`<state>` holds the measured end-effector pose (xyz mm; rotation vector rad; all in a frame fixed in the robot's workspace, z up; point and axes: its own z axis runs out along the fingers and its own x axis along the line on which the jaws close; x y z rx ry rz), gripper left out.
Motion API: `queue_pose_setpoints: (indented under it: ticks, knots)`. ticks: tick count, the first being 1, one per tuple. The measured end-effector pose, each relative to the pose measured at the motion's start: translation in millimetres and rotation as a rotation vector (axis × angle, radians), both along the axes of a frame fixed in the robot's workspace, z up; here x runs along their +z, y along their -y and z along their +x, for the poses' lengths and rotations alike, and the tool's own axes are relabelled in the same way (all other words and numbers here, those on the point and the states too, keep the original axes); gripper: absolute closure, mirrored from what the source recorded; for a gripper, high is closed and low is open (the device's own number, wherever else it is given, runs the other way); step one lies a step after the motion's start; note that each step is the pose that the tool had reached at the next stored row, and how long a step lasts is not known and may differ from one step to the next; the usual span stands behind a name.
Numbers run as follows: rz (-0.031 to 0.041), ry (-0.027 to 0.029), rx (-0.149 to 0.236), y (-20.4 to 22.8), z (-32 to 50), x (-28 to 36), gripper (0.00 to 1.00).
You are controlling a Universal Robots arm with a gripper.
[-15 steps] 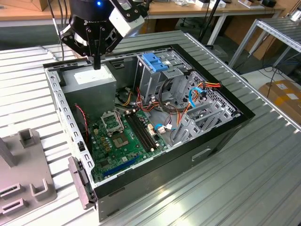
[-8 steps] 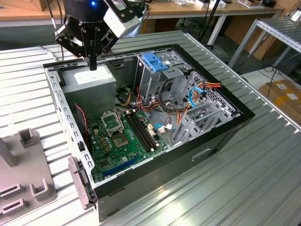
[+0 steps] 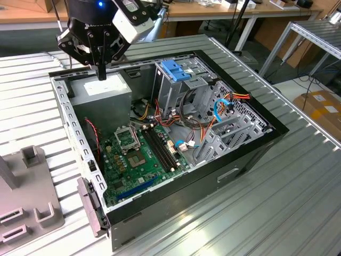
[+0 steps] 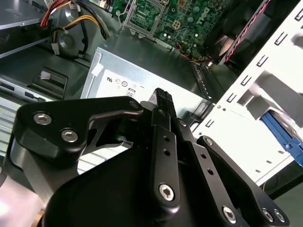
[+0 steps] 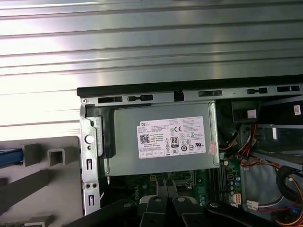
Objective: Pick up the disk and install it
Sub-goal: 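Reach for the disk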
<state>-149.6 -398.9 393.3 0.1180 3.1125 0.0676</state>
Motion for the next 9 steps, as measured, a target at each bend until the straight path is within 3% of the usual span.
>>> queue_pose_setpoints:
  ticks: [9]
  knots:
    - [0.0000, 0.0000, 0.000, 0.0, -4.2, 0.0, 0.89]
